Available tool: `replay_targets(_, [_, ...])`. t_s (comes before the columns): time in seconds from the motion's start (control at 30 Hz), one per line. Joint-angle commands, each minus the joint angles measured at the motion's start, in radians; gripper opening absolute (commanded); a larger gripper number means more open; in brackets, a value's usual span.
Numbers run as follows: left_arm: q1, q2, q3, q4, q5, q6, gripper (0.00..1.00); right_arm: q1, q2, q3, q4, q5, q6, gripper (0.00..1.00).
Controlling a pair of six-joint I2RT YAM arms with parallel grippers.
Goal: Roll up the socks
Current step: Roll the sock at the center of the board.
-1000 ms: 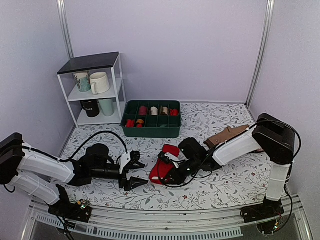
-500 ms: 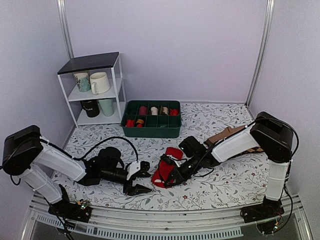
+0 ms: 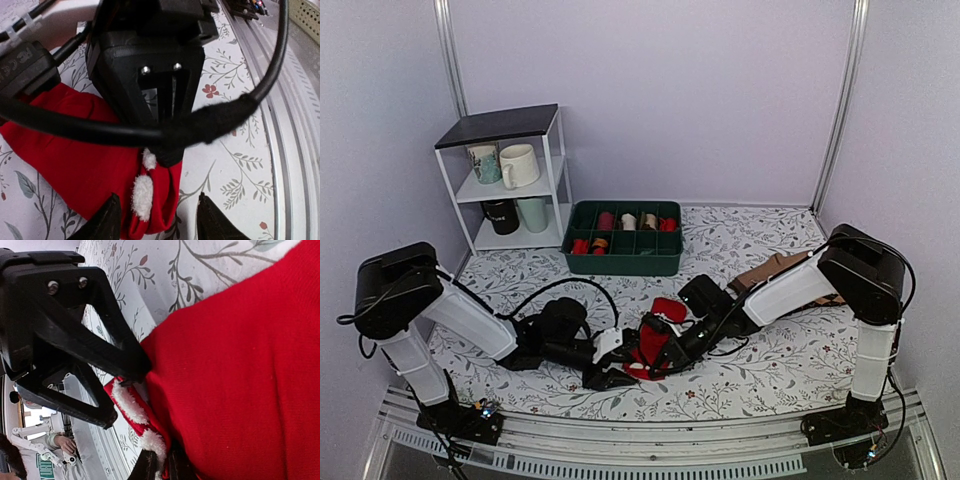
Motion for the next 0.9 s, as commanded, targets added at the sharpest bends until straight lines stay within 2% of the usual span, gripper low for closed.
replay_targets(0.0, [-0.017,0.026,0.024,0.000,-0.038,-0.015,0.51,0.008,0.085,-0.068,-0.157,0.098,0.017,0.05])
replay_targets(0.2, [-0.015,0.036,0.033,-0.003,-0.045,-0.036,0.40,0.007,0.095,-0.071,-0.144,0.088,0.023,0.05])
replay_targets(0.5, [-0.014,0.073,0.074,-0.057,0.014,-0.040,0.00,0.008,0.100,-0.067,-0.140,0.085,0.028,0.05])
replay_targets(0.67, [-0.003,0.086,0.087,-0.099,0.042,-0.117,0.00,0.007,0.070,-0.065,-0.111,0.092,0.021,0.05])
replay_targets(0.77, [0.018,0.061,0.065,-0.098,0.057,-0.212,0.00,0.007,0.000,-0.084,-0.041,0.147,-0.011,0.12])
replay_targets(0.87, [0.034,0.050,0.047,-0.119,0.066,-0.296,0.00,0.007,-0.123,-0.148,0.105,0.240,-0.038,0.22])
